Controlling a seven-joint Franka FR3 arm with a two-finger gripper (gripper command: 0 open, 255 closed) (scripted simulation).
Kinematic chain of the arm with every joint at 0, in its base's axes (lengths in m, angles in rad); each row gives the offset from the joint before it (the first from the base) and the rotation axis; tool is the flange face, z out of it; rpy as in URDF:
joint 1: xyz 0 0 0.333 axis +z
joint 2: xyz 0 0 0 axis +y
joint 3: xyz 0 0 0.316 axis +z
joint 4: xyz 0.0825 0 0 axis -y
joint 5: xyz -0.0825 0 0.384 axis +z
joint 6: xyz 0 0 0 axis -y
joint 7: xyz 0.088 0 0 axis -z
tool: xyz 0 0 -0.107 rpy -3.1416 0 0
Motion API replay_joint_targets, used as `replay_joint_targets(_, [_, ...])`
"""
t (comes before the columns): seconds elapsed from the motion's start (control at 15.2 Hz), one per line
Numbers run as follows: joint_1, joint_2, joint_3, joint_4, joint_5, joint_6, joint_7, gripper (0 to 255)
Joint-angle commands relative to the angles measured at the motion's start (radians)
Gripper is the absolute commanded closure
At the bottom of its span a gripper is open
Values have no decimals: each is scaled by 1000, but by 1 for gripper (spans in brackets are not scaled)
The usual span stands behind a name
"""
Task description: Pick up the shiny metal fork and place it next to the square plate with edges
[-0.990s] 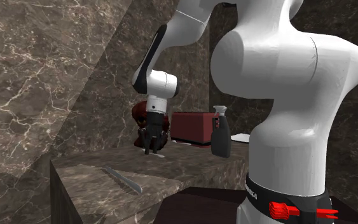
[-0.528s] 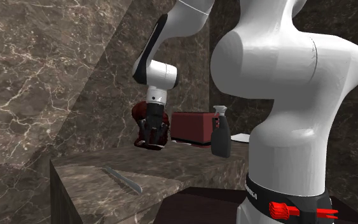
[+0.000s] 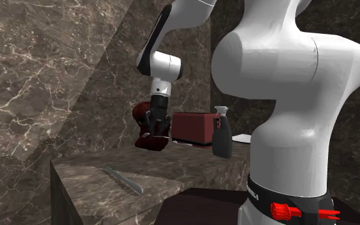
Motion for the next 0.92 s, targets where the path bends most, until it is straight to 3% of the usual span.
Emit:
replay_joint_targets(0.0, [-25,-1,-19,2,-4,-10,-40,255])
replay_joint_targets(0.86, [-193,81,-156,135,-65,-100,-302,255])
